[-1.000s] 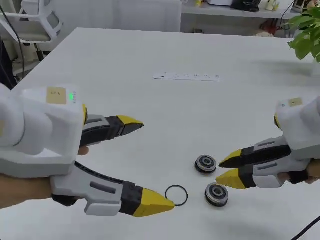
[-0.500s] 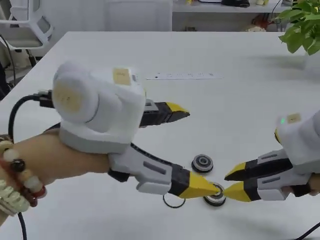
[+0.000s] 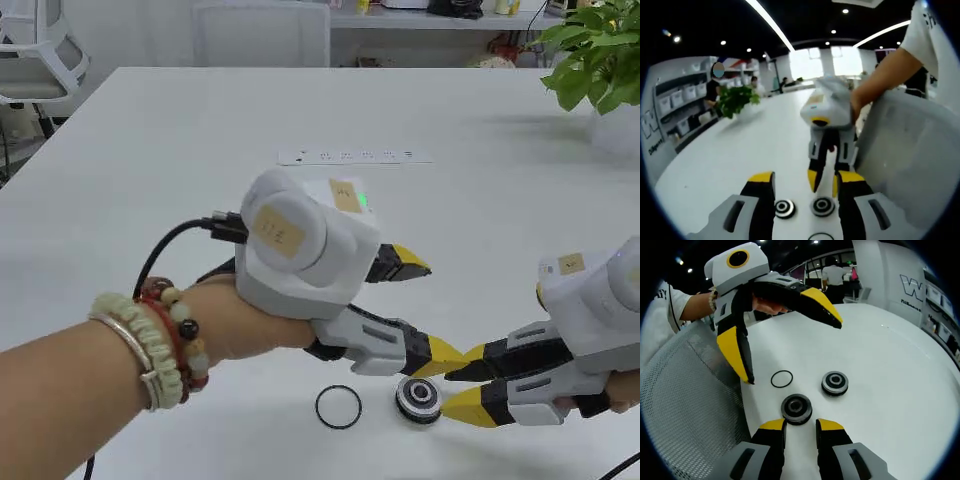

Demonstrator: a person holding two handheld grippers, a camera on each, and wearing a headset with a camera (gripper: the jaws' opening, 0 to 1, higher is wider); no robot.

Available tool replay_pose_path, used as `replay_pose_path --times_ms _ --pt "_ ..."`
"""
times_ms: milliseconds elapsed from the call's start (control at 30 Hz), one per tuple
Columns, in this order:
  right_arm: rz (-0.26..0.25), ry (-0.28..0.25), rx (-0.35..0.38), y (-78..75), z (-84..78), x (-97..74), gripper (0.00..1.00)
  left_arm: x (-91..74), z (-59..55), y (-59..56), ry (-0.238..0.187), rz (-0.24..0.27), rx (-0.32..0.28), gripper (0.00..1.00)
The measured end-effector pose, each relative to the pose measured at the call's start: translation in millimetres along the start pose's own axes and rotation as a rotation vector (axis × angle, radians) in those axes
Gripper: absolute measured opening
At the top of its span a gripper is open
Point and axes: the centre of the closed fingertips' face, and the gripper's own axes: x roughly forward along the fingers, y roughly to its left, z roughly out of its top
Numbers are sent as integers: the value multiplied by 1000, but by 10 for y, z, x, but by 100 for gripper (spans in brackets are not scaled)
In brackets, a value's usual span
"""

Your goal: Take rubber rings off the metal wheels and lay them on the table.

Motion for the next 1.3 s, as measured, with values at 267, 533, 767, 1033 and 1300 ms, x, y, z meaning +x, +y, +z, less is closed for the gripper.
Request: replay_pose_path --times_ms 267,533,767,1033,1300 --pt "-6 2 -11 -27 -37 52 21 -3 -331 -107 19 22 -23 34" --pt "-12 1 -9 -27 -53 107 22 107 -610 -233 75 -9 -65 21" --pt "-8 -2 -3 -18 -43 122 20 172 -710 -237 89 -11 -100 18" --pt "1 6 -16 8 -42 139 16 165 -717 -234 87 2 -123 15" --pt "-23 10 -38 -40 -41 122 1 136 -729 -215 84 8 -123 14"
